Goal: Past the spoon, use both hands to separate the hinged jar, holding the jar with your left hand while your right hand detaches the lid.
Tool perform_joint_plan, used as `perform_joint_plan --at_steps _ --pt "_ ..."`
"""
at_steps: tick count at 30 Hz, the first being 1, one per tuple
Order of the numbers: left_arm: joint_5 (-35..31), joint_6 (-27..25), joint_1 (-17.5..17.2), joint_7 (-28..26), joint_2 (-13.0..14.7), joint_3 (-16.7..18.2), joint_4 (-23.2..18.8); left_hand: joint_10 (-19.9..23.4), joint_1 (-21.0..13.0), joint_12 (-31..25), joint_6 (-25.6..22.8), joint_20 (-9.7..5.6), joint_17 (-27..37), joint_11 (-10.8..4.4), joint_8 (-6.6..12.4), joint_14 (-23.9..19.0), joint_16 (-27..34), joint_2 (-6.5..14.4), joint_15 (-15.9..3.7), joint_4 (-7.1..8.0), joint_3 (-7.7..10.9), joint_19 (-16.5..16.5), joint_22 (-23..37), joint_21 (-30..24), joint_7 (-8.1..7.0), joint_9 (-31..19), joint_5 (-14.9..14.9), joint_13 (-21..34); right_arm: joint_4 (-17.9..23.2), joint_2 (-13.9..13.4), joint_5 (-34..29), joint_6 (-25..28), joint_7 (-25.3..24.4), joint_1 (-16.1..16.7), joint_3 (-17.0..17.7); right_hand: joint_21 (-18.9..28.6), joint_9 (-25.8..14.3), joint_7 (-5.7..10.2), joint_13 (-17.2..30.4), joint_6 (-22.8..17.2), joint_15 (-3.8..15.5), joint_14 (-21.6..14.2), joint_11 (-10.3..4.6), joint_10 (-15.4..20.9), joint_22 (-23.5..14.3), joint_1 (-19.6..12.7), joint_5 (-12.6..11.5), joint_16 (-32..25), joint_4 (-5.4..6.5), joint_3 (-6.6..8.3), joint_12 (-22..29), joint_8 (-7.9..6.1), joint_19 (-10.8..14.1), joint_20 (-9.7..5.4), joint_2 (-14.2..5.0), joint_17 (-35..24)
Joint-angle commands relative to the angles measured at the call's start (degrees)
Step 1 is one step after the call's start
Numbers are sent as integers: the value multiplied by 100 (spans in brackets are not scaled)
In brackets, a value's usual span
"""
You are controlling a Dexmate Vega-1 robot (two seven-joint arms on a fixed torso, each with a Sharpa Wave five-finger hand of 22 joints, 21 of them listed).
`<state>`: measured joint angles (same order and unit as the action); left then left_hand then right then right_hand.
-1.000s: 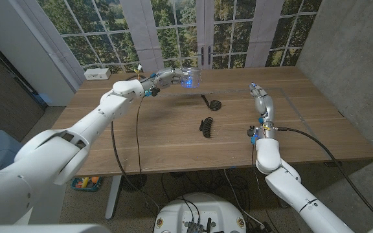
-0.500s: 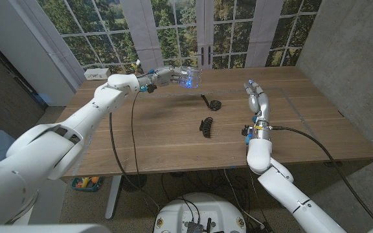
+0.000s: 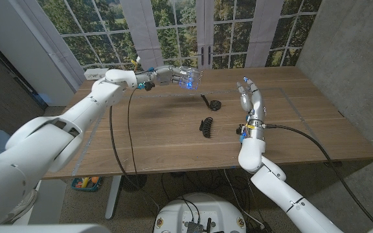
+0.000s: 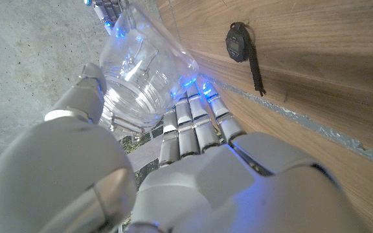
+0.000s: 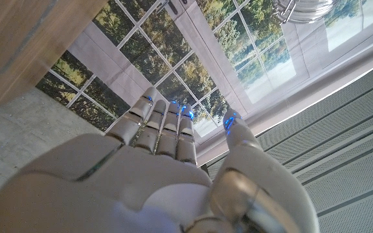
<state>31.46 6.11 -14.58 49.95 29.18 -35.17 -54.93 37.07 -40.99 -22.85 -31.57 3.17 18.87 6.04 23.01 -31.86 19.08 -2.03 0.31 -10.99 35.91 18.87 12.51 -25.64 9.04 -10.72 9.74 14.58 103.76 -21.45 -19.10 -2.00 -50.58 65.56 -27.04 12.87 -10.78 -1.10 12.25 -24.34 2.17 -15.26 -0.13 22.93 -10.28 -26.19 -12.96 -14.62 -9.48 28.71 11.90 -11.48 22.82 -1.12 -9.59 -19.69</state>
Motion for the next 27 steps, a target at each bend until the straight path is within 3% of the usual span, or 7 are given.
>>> perform_joint_plan --at_steps 1,12,27 --pt "193 -106 84 407 -61 53 219 1534 -842 -1230 -966 15 7 -744 2544 -368 -12 1303 -1074 310 373 15 12 -43 -456 -2401 132 1997 13 62 -625 612 -406 -166 -351 41 -27 59 -5 -19 96 -38 -74 21 -15 -107 -56 -51 -49 16 37 -32 59 -31 20 -15" --pt "494 -214 28 664 -106 228 384 1530 -838 -1237 -947 20 5 -726 2568 -382 -27 1319 -1071 296 360 5 7 -66 -456 -2433 151 2007 -63 134 -1193 1242 -833 -286 -677 83 -32 209 6 -13 294 -159 -161 39 -32 -281 -85 -118 -96 10 38 -34 183 101 137 -31" --pt "763 -370 26 1034 -167 360 598 1544 -825 -1260 -949 18 9 -733 2586 -404 -43 1325 -1068 285 337 -5 2 -101 -448 -2436 173 2030 -260 185 -1630 1817 -1061 -551 -1092 143 -37 278 43 -133 330 -275 -167 160 -51 -574 -83 -197 -145 -39 88 -86 362 299 382 -64"
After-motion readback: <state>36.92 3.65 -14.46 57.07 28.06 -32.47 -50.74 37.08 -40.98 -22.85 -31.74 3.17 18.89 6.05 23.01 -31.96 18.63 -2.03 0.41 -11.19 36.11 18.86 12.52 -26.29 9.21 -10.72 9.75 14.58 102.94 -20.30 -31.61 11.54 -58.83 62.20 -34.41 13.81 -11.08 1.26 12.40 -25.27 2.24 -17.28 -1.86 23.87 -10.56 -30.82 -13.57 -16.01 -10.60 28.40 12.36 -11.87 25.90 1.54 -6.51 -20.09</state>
